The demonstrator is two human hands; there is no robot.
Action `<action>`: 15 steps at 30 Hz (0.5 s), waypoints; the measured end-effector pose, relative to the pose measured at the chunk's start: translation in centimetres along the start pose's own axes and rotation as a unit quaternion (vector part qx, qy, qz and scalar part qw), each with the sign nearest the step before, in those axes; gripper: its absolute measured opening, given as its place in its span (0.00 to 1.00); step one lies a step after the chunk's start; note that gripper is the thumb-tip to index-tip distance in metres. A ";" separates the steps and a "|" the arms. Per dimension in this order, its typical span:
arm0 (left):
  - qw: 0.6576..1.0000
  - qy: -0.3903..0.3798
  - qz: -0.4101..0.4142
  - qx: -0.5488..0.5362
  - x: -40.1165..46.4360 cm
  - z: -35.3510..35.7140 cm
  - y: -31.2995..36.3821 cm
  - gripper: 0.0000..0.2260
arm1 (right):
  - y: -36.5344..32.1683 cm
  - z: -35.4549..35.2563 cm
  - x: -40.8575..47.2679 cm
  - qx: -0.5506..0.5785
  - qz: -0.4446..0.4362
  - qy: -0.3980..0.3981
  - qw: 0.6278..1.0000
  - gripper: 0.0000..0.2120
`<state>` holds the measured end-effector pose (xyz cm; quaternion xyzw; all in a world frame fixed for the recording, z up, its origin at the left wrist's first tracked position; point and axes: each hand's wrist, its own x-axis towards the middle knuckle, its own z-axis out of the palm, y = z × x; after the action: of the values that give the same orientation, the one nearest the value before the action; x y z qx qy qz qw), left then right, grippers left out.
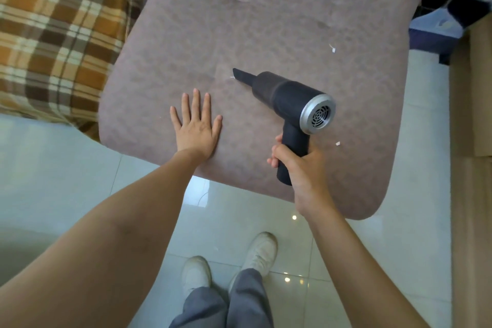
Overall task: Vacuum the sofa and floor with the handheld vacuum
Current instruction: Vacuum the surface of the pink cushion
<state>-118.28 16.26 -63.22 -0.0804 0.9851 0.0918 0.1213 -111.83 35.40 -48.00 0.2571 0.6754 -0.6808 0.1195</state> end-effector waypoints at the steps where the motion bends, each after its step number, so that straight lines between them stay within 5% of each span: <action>1: 1.000 -0.004 0.002 0.001 0.1 -0.1 0.0 0.27 | -0.1 0.1 0.0 0.000 0.000 0.001 1.000 0.09; 15: 1.000 0.016 0.006 0.001 -0.3 0.2 -0.1 0.27 | -0.3 0.6 0.3 0.004 0.009 0.005 1.000 0.09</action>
<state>-117.91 16.27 -63.35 -0.0762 0.9874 0.0904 0.1055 -112.32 34.90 -47.87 0.2669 0.6708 -0.6813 0.1210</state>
